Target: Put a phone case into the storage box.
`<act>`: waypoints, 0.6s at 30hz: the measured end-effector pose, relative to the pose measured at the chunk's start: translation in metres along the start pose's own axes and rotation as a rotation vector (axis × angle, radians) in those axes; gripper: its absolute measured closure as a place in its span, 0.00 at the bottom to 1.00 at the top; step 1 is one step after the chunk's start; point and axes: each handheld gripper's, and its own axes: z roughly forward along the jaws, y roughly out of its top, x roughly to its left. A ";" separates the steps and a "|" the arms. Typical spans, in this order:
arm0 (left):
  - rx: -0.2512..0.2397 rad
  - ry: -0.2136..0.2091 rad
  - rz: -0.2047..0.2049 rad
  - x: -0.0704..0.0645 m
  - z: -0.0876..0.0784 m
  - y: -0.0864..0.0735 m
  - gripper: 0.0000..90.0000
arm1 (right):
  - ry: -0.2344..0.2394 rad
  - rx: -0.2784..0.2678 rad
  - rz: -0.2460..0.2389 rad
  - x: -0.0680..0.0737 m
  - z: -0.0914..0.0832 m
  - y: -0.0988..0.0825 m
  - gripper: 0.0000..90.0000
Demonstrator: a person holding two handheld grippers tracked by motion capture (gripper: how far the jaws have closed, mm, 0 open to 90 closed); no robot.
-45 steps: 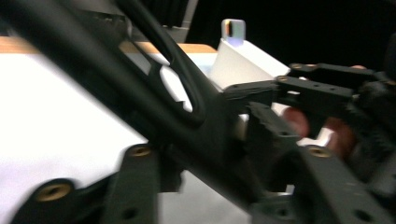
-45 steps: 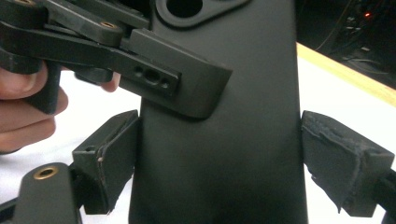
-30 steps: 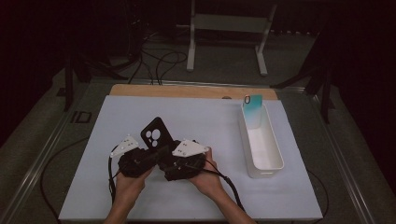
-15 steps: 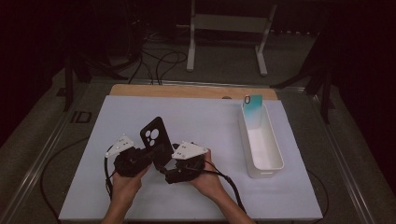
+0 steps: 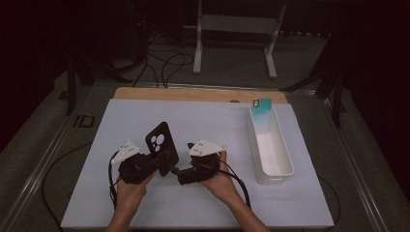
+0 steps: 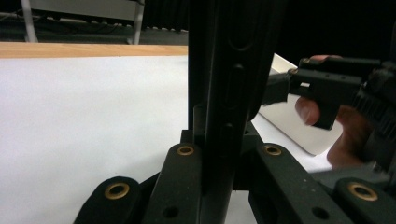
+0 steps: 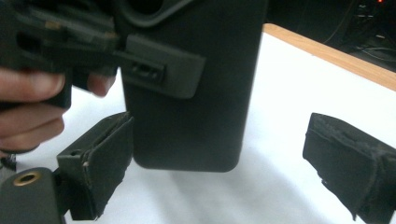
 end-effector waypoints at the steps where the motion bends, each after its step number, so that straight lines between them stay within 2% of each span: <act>1: 0.001 0.000 0.003 0.000 0.000 0.000 0.95 | -0.003 0.000 0.003 -0.001 -0.001 0.001 0.09; 4: 0.006 -0.004 0.006 -0.001 0.002 -0.001 0.95 | -0.008 -0.004 0.013 -0.002 -0.004 0.004 0.09; 10: 0.014 -0.011 0.024 -0.004 0.004 -0.002 0.95 | -0.002 -0.016 -0.002 -0.003 -0.007 0.014 0.09; 14: 0.013 -0.013 0.027 -0.005 0.005 -0.003 0.95 | 0.020 -0.029 0.011 -0.002 -0.008 0.023 0.09; 18: 0.020 -0.018 0.039 -0.008 0.007 -0.005 0.95 | 0.017 -0.040 0.013 -0.001 -0.007 0.032 0.09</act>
